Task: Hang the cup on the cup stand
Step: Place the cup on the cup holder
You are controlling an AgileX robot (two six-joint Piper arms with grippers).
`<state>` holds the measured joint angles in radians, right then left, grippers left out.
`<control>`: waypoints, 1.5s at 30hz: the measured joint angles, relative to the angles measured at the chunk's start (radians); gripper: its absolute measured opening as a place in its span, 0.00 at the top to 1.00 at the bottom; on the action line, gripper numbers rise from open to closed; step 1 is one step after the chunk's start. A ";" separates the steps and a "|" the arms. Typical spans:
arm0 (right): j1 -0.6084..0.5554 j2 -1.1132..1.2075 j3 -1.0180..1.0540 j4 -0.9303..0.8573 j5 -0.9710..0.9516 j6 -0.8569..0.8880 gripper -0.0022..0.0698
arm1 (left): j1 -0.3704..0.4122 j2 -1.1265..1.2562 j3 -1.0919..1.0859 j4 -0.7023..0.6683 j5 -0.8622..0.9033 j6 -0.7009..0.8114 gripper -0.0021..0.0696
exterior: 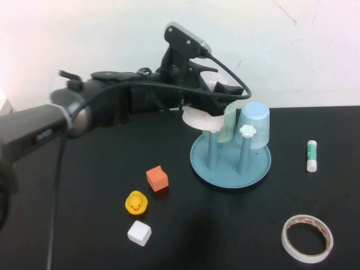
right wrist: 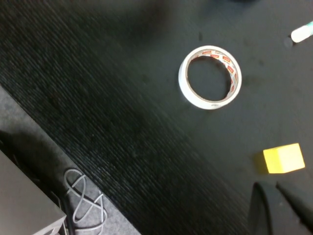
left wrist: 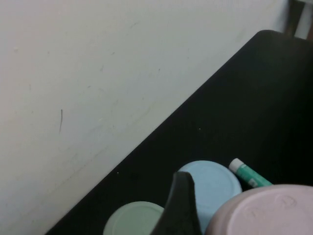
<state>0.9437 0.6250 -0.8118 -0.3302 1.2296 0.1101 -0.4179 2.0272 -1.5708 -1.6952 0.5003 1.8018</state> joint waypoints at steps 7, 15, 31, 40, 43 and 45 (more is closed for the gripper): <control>0.000 0.000 0.000 0.002 0.000 0.007 0.97 | -0.002 0.139 -0.144 -0.002 0.000 0.000 0.20; 0.000 0.000 0.000 0.004 0.000 0.007 0.97 | -0.002 0.206 -0.190 -0.004 0.002 0.000 0.20; 0.000 0.000 0.000 0.004 0.000 0.011 0.97 | -0.002 0.258 -0.206 -0.004 0.010 0.002 0.20; 0.000 0.000 0.000 0.004 0.000 0.011 0.97 | -0.004 0.255 -0.207 0.009 -0.008 -0.002 0.04; 0.000 0.000 0.000 0.004 0.000 0.011 0.97 | -0.004 0.227 -0.207 0.081 -0.053 -0.024 0.05; 0.000 0.000 0.000 0.004 0.000 0.013 0.97 | -0.004 0.194 -0.207 0.141 -0.069 -0.044 0.09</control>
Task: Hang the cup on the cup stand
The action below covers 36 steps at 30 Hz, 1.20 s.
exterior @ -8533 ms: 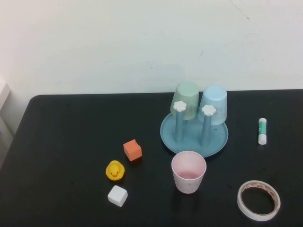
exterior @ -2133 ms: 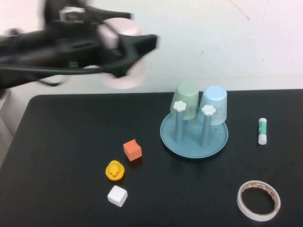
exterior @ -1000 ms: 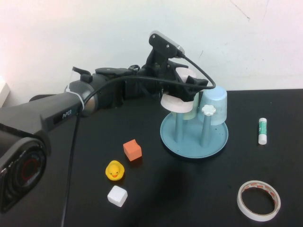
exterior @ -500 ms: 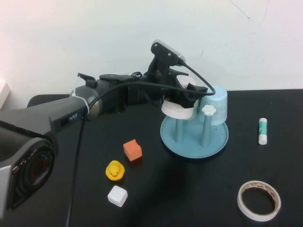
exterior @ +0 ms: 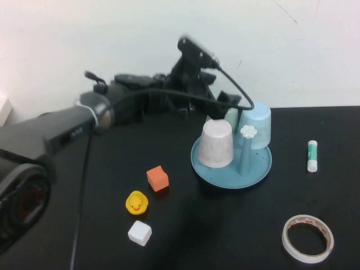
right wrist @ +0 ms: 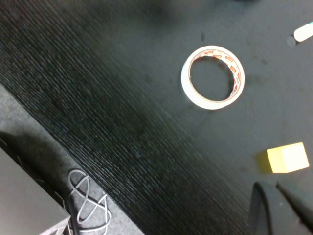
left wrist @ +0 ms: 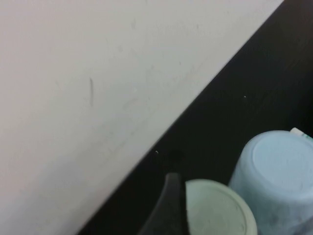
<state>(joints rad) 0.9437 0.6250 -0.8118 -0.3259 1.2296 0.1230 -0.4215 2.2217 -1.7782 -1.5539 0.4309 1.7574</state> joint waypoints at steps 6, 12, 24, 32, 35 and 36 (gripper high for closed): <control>0.000 0.000 0.000 0.001 0.000 0.000 0.97 | 0.000 -0.185 0.000 0.274 -0.031 -0.159 0.48; 0.000 0.000 0.000 0.001 0.000 0.000 0.97 | 0.000 -0.427 0.000 0.693 0.005 -0.439 0.88; 0.000 0.000 0.000 0.001 0.000 0.000 0.97 | 0.066 -0.915 0.028 1.248 0.181 -1.081 0.97; 0.000 0.000 0.000 0.001 0.000 0.000 0.97 | 0.067 -1.274 0.462 1.318 -0.018 -1.223 0.97; 0.000 0.000 0.000 0.001 0.000 0.000 0.97 | 0.067 -1.388 0.649 1.318 -0.076 -1.266 0.97; 0.000 0.000 0.000 0.001 0.000 0.000 0.97 | 0.067 -1.424 0.717 1.318 -0.089 -1.272 0.97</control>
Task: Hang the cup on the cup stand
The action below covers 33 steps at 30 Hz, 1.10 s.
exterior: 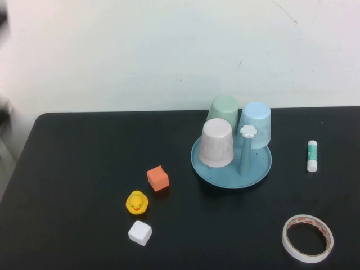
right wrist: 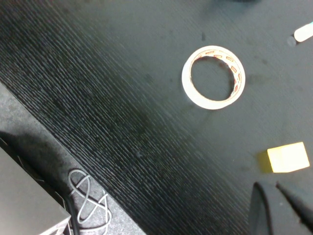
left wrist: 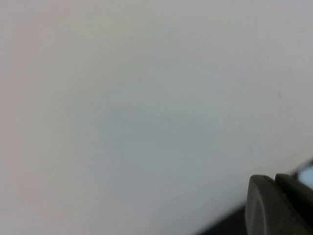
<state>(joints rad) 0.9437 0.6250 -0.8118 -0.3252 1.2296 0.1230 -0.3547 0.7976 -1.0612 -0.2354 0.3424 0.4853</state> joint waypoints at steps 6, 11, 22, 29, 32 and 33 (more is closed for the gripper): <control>0.000 0.000 0.000 0.000 0.000 0.000 0.97 | 0.000 -0.209 0.371 0.000 -0.097 -0.020 0.97; 0.000 0.000 0.000 0.002 0.000 0.000 0.97 | 0.000 -0.429 0.610 0.000 -0.193 -0.020 0.97; 0.000 0.000 0.000 0.002 0.000 0.000 0.97 | 0.002 -0.710 0.912 0.077 -0.187 -0.033 0.97; 0.000 0.000 0.000 0.002 0.000 0.000 0.97 | 0.010 -0.715 1.062 0.078 -0.399 -0.018 0.97; 0.000 0.000 0.000 0.002 0.000 0.000 0.97 | 0.037 -0.715 1.081 0.012 -0.472 -0.003 0.97; 0.000 0.000 0.000 0.002 0.000 0.000 0.97 | 0.047 -0.718 1.081 -0.019 -0.483 0.012 0.97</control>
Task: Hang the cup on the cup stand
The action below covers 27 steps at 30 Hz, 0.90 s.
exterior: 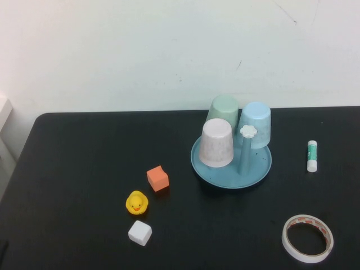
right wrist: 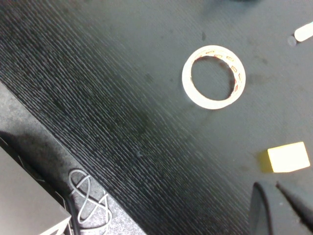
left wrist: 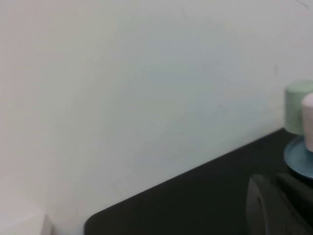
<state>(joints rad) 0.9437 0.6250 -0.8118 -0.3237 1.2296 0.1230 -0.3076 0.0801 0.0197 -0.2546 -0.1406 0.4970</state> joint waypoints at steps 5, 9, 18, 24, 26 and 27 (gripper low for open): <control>0.000 0.000 0.000 0.001 0.000 0.000 0.97 | 0.089 -0.063 0.000 -0.026 0.023 0.030 0.97; 0.000 0.000 0.000 0.002 0.000 0.000 0.97 | 0.166 -0.090 0.000 0.051 0.153 -0.074 0.97; 0.000 0.000 0.000 0.004 0.000 0.000 0.97 | 0.189 -0.092 -0.002 0.348 0.461 -0.531 0.97; 0.000 0.000 0.000 0.005 0.000 0.000 0.97 | 0.190 -0.094 -0.002 0.286 0.461 -0.464 0.97; 0.000 0.000 0.000 0.005 0.000 0.000 0.97 | 0.190 -0.094 -0.002 0.219 0.461 -0.397 0.97; 0.000 0.000 0.000 0.005 0.000 0.000 0.97 | 0.190 -0.094 -0.002 0.197 0.461 -0.375 0.97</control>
<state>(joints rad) 0.9437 0.6250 -0.8118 -0.3185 1.2296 0.1230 -0.1179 -0.0135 0.0177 -0.0572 0.3207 0.1224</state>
